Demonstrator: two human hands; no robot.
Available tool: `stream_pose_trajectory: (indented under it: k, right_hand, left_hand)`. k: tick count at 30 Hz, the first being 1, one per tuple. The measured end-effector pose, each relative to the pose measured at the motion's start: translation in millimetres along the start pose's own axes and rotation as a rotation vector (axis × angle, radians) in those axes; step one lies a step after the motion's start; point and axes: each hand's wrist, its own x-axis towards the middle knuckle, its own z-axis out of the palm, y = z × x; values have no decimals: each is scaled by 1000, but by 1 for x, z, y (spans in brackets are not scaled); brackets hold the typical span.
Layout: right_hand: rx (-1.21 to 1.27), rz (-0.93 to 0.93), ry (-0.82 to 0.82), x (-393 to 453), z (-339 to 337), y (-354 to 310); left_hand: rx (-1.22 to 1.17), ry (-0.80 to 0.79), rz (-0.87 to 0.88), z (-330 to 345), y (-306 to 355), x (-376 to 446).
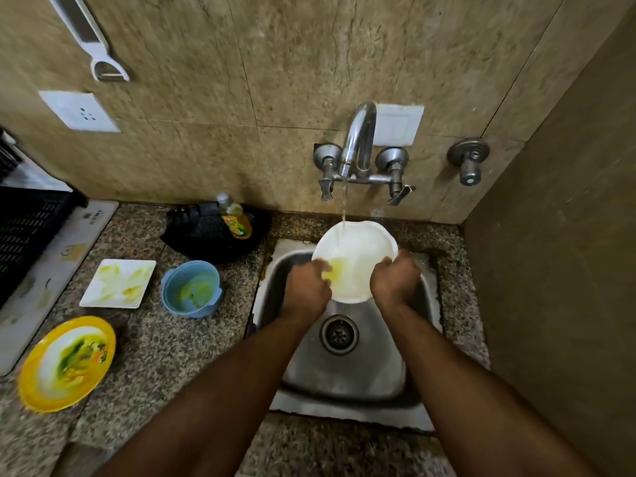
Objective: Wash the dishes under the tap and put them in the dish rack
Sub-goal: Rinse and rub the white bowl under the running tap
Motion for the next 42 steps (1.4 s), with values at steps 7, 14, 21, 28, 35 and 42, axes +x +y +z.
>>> stream_pose_trajectory:
  k: [7,14,21,28,35,42]
  right_hand:
    - [119,-85,-15,-10,2,15]
    - [93,-97,-323,-4,5,28]
    - [1,-334,-596,18,10,-8]
    - [239,-72,-726,37,23,-21]
    - [206,-3,-568,38,34,-47]
    - [333,-88,-777,54,21,-49]
  left_hand:
    - [-558,89,-404,-10,-13,33]
    - [-684,-35,-383,-19,-22,36]
    - [-618,-108,-219,-21,-30,10]
    - [-697,-47,-341,-21,-30,18]
    - [-698,15,-358,-25,-19,33]
    - [-747,78,-414,-35,-20,47]
